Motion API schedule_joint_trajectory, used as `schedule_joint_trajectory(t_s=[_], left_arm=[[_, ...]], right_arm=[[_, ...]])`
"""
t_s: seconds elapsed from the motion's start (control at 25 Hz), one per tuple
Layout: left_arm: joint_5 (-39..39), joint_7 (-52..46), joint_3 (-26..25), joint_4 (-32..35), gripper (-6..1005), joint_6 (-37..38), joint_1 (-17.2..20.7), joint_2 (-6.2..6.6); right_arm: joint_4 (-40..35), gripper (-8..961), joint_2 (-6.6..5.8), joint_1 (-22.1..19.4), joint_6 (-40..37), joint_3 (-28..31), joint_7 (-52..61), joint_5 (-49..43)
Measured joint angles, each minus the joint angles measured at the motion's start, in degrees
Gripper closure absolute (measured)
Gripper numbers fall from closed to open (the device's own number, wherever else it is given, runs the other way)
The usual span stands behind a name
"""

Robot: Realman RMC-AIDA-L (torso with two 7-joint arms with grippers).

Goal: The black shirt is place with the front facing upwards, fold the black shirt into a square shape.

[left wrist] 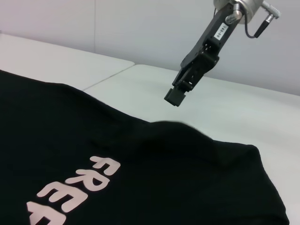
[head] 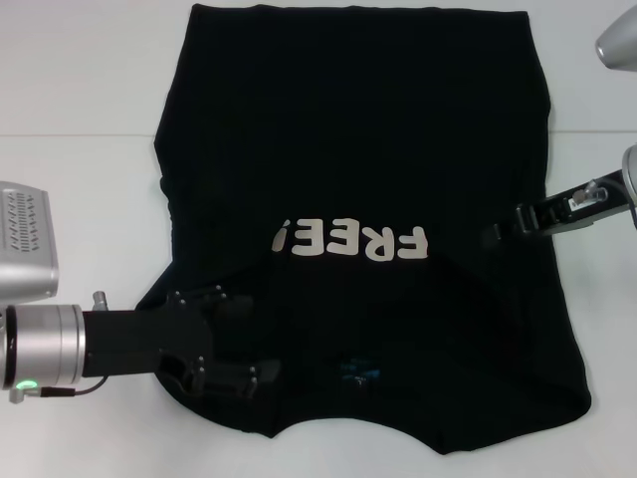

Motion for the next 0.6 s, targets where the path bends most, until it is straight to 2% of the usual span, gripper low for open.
schedule_joint_trajectory(t_s=[0.24,0.36,0.4,0.48,0.6], left_arm=[[-0.45,-5.19,-1.79,-0.07,62,0.55,-0.24,0.19],[-0.5,-10.76,-5.6,-0.06,62,3.32,-0.79,0.67],[-0.5,-12.58,-6.75,-0.07,62,4.29,-0.91,0.86],[-0.55,-18.51,-9.92,-0.14,62,7.11,-1.33,1.57],[-0.58,-28.62,-12.35,-0.21,62,10.49,-1.72,3.46]], right_arm=[[2.49,728,-0.75,-5.45,-0.21,1.07,-11.27,13.88],[4.76,666,-0.47,-9.19,-0.19,2.47,-21.61,20.55],[5.66,618,-0.24,-10.57,-0.36,2.81,-25.93,22.72],[7.36,522,0.29,-13.23,-1.44,3.17,-34.87,27.01],[9.29,384,1.29,-16.95,-4.28,3.42,-49.61,31.8]])
